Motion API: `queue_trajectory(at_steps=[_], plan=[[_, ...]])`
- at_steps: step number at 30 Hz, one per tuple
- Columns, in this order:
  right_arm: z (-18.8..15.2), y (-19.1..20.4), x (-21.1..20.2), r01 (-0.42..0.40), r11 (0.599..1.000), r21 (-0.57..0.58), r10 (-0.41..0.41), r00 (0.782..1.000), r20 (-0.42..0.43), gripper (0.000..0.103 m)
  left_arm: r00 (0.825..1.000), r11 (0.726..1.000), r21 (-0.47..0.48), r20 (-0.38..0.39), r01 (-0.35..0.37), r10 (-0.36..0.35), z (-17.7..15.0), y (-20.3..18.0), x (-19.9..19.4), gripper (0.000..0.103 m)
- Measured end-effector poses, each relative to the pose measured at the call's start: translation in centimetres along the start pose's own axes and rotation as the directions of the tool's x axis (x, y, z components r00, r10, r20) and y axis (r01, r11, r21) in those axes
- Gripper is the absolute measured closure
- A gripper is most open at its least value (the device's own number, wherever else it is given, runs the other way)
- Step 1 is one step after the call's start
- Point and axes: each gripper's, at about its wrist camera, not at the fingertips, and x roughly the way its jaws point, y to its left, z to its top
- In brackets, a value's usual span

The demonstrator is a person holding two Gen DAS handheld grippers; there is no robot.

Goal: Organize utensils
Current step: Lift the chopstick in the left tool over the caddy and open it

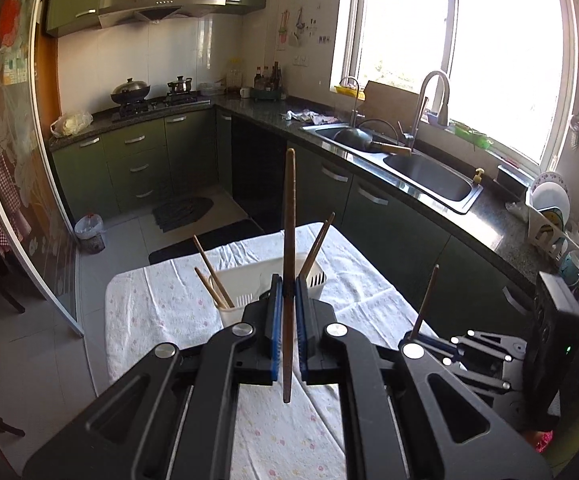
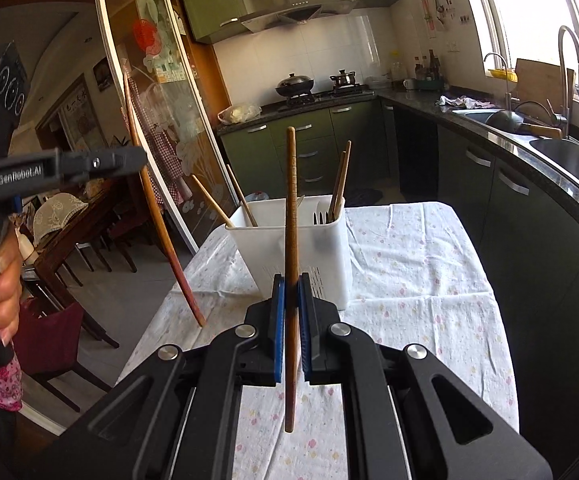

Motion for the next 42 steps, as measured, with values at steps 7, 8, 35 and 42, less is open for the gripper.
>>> queue_trajectory(at_steps=[7, 8, 35, 42], plan=[[-0.6, -0.9, -0.2, -0.010, 1.000, 0.012, 0.010, 1.000, -0.003, 0.096, 0.997, 0.999, -0.021, 0.067, -0.046, 0.047, 4.4, 0.1, 0.7, 0.097], [-0.7, -1.0, -0.2, -0.010, 1.000, 0.011, 0.010, 1.000, -0.004, 0.096, 0.996, 0.998, -0.033, 0.067, -0.048, 0.050, 4.9, 0.3, 1.2, 0.097], [4.2, 0.3, -1.4, -0.019, 1.000, 0.002, 0.018, 0.988, 0.153, 0.096, 0.991, 0.991, -0.069, -0.075, -0.119, 0.114, -1.6, 3.5, 13.2, 0.056], [9.8, 1.5, -0.8, 0.015, 1.000, 0.012, -0.018, 0.922, 0.386, 0.095, 0.996, 0.988, -0.123, -0.007, -0.087, 0.087, -5.9, 3.2, 9.7, 0.044]])
